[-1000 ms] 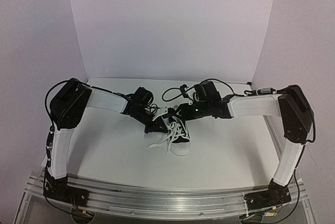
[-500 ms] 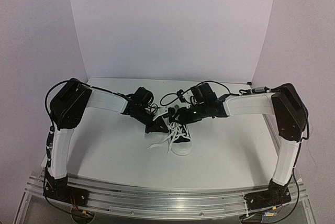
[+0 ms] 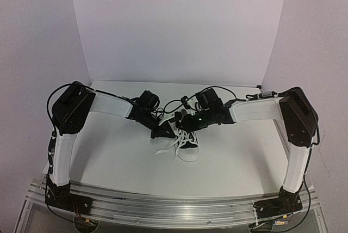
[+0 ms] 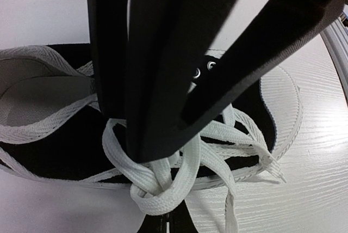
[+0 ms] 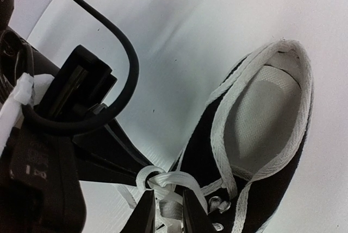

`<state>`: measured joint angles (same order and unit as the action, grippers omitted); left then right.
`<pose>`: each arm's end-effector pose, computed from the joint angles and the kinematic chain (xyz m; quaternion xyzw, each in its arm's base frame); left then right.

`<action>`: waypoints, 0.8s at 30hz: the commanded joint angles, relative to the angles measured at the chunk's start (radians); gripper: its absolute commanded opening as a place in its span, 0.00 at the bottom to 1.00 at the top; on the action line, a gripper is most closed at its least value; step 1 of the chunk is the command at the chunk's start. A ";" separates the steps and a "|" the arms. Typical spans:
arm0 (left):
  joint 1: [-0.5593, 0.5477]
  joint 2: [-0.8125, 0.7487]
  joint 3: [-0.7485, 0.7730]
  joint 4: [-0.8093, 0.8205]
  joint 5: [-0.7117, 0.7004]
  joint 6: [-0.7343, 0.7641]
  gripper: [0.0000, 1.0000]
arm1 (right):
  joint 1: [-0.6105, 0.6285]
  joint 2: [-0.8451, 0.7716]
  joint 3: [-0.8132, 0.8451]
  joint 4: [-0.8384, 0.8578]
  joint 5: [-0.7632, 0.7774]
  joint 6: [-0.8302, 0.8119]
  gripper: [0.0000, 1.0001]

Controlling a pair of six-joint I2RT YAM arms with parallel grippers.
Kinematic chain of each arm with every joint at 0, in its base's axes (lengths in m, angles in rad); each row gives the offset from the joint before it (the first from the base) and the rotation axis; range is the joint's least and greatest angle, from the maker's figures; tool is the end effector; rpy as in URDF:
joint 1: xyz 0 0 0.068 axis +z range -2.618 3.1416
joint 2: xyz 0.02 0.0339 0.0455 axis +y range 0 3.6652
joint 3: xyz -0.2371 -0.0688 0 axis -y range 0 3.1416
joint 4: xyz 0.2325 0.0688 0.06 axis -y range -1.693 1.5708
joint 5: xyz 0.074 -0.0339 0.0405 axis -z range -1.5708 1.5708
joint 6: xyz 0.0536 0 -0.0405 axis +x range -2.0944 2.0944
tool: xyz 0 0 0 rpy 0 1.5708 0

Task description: Tie the shoes

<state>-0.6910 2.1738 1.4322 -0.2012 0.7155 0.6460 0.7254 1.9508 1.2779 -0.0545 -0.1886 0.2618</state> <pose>0.3118 -0.3035 0.1034 0.6371 0.6321 -0.3395 0.2817 0.3089 0.2873 0.1515 -0.2462 0.8752 0.2687 0.3181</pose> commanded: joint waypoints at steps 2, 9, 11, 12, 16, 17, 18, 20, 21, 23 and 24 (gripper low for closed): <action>-0.008 -0.048 0.010 0.036 0.025 -0.005 0.00 | 0.005 0.022 0.033 0.002 0.010 -0.007 0.15; -0.008 -0.048 0.010 0.031 0.024 0.000 0.00 | 0.007 0.022 0.052 -0.031 0.026 -0.027 0.00; -0.008 -0.048 0.011 0.027 0.023 0.005 0.00 | 0.007 0.015 0.057 -0.037 0.030 -0.026 0.00; -0.009 -0.048 0.012 0.022 0.018 0.011 0.00 | 0.007 0.010 0.061 -0.039 0.034 -0.023 0.00; -0.009 -0.048 0.027 -0.017 0.007 0.047 0.00 | 0.007 -0.009 0.088 -0.045 0.049 -0.004 0.00; -0.009 -0.048 0.033 -0.032 0.005 0.057 0.00 | 0.007 -0.013 0.094 -0.045 0.051 0.003 0.00; -0.009 -0.049 0.038 -0.047 0.003 0.065 0.00 | 0.007 -0.016 0.098 -0.046 0.058 0.009 0.00; -0.009 -0.051 0.045 -0.071 0.001 0.081 0.00 | 0.007 -0.023 0.103 -0.047 0.075 0.020 0.00; -0.009 -0.052 0.046 -0.079 0.001 0.088 0.00 | 0.006 -0.025 0.105 -0.048 0.084 0.022 0.00; -0.009 -0.055 0.048 -0.094 0.003 0.094 0.00 | 0.006 -0.029 0.106 -0.049 0.106 0.026 0.00; -0.009 -0.056 0.049 -0.097 0.004 0.095 0.00 | 0.006 -0.030 0.107 -0.050 0.113 0.026 0.00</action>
<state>-0.6934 2.1738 1.4390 -0.2523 0.7110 0.7039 0.7254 1.9617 1.3488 -0.0961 -0.1263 0.2697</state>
